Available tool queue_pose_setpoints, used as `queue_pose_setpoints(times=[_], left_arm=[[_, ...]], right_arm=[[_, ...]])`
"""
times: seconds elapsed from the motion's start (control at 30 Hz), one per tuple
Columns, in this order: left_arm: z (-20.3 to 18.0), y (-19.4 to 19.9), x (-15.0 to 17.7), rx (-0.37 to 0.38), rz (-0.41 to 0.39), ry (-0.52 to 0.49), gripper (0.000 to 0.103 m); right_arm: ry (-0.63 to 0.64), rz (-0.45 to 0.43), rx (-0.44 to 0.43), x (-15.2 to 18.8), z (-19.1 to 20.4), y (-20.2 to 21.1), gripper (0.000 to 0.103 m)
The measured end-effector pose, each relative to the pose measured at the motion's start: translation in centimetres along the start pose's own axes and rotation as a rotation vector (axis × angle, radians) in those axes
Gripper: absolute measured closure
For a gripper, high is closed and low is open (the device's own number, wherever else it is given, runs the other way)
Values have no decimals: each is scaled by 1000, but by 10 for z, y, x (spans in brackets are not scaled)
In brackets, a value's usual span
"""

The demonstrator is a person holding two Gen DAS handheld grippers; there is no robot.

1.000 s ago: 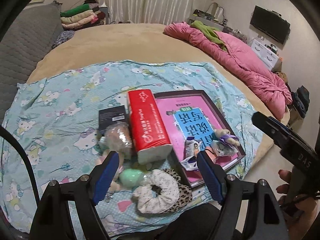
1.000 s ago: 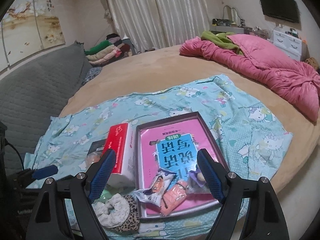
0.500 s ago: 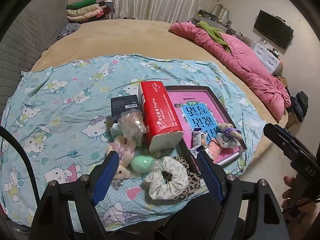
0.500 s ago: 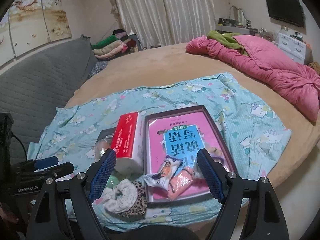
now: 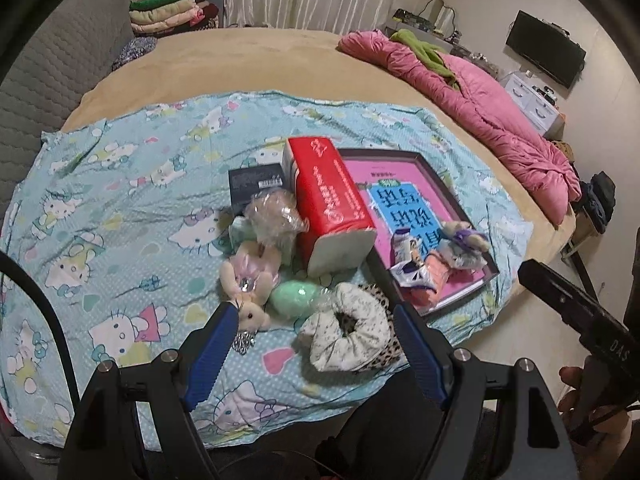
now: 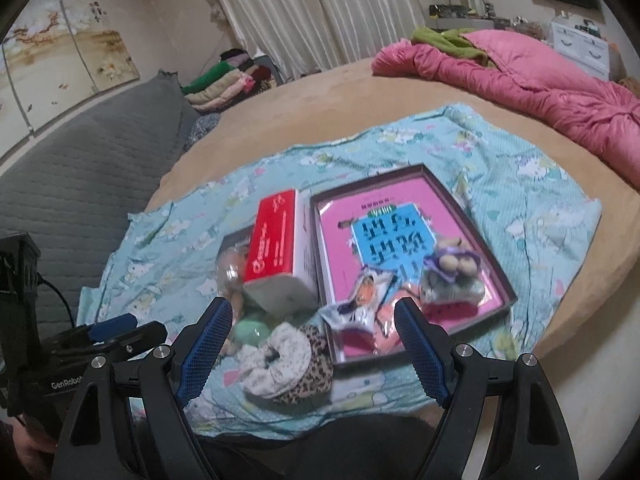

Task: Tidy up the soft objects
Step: 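Withdraw both open tools from the box back toward the pile, then grasp the white floral scrunchie with the left tool while the right tool grasps the leopard scrunchie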

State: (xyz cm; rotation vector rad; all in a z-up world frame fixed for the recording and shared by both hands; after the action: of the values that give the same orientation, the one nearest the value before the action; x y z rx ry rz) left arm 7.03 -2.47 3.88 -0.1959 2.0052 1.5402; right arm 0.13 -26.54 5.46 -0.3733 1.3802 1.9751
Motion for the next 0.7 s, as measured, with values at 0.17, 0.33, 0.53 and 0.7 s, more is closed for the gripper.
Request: queue_pose_setpoints(times=[0.17, 0.33, 0.53, 0.7], left_arm=[[6, -18, 11, -2, 43, 3, 24], [13, -39, 21, 13, 89, 19, 24], [10, -62, 29, 33, 122, 16, 24], [10, -86, 40, 19, 148, 47, 24]], right_arm=[[-22, 39, 20, 14, -5, -11, 19], [8, 81, 50, 24, -3, -24, 19], [47, 135, 60, 37, 1, -44, 19], [52, 187, 57, 49, 0, -62, 19]])
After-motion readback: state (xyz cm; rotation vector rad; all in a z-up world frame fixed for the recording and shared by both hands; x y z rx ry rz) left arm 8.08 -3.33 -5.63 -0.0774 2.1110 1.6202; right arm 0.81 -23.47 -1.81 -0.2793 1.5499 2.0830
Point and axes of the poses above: each gripper's, at about its wrist camera, not at the fingertips, and y roughly against the way its jaws point, z to its left, x to its underside, the point moved 1 cm from there along -y, roughly the way its jaws point, and after that the axes turned 6 degrees about -y, right-handed, at the moved point
